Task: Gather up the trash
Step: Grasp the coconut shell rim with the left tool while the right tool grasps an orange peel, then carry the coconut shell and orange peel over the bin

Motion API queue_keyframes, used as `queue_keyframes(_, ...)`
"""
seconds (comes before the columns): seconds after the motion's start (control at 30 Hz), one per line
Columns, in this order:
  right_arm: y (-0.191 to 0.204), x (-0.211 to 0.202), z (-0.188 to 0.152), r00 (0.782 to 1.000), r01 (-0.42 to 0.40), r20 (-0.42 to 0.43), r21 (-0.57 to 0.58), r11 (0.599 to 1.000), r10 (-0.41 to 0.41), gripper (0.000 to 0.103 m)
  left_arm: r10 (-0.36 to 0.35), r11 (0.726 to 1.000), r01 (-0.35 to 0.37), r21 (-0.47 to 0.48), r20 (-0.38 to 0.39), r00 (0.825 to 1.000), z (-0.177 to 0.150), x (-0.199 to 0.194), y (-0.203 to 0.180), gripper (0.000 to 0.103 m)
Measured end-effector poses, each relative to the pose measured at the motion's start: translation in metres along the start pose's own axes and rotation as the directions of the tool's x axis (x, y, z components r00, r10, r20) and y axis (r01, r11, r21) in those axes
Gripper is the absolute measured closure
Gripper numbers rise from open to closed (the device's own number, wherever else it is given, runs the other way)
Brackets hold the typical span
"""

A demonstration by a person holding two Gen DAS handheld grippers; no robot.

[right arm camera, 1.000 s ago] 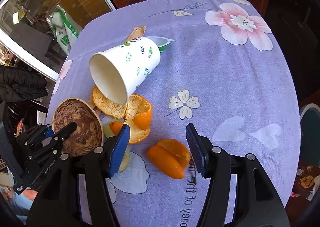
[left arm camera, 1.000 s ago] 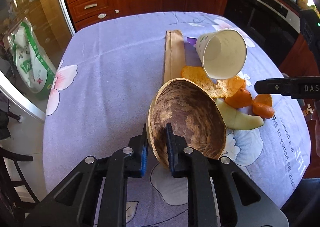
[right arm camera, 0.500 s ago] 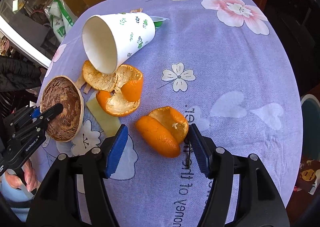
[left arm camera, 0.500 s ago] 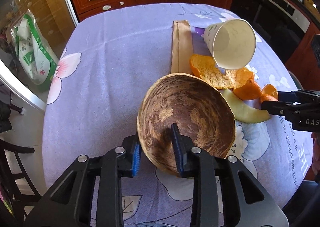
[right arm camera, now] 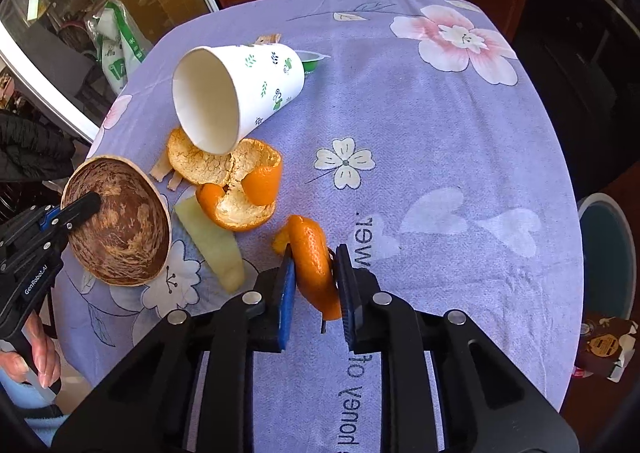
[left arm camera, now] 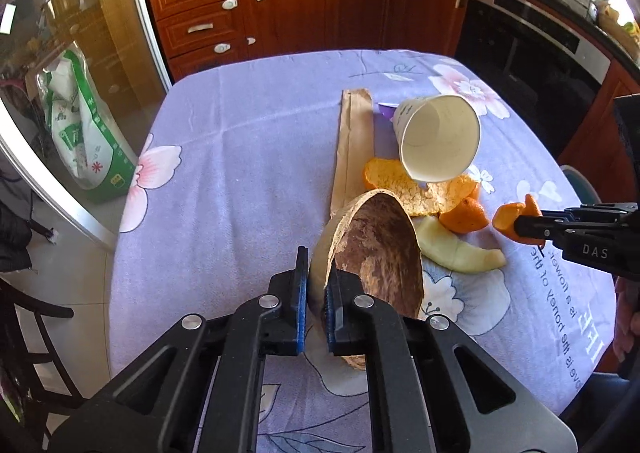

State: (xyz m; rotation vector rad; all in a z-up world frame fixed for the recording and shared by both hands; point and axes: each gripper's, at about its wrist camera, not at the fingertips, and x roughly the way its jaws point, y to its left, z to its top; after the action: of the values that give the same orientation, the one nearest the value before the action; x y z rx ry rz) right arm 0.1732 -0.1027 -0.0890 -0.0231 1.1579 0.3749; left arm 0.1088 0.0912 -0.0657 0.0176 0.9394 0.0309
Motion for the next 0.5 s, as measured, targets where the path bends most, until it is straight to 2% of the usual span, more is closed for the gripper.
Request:
queue_keyframes(0.33,-0.012,-0.041,-0.009,0.996,-0.038,0.084,0.044,0.998,0.034,0.088,0.063,0.998,-0.063,0.001,0.025,0.998,0.007,-0.029,-0.006,0.096)
queue_keyframes(0.5,-0.027,-0.069,-0.013,0.988,-0.059,0.149,0.078,0.995,0.047,0.088,0.040,0.999,-0.042,0.026,0.071,0.997,0.016,-0.053,-0.023,0.096)
